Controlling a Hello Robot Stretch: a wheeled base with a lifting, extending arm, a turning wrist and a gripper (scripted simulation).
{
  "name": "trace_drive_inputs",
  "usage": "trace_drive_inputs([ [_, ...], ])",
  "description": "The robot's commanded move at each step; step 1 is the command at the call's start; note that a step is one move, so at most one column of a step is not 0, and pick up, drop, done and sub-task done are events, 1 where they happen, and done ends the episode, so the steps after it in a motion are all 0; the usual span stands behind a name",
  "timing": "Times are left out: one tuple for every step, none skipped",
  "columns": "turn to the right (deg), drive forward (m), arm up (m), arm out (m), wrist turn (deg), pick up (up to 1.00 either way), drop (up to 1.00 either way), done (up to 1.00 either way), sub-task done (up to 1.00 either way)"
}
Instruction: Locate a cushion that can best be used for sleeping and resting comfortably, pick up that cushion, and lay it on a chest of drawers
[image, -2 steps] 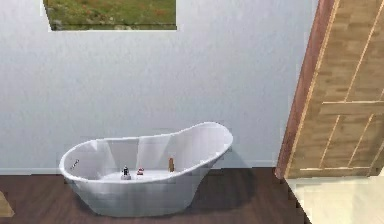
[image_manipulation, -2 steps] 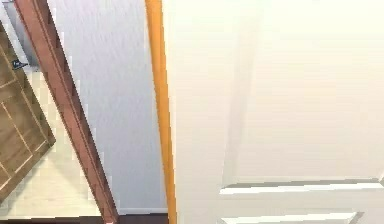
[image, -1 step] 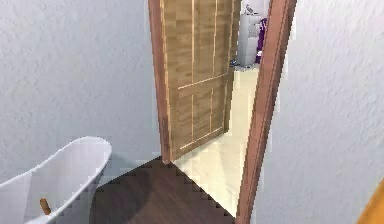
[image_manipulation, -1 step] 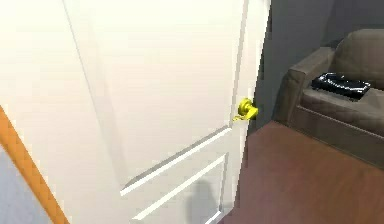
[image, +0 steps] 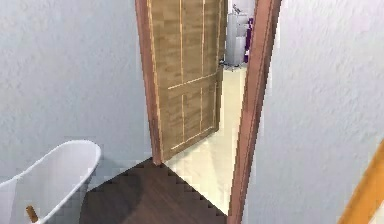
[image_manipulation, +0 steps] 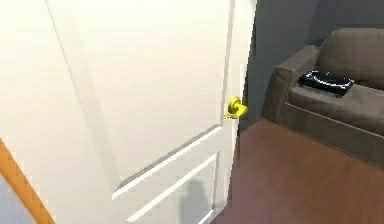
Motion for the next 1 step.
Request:
trace_drive_inputs([
  [0.0,1.0,0.0,0.0,0.0,0.0,0.0,0.0,0.0],
])
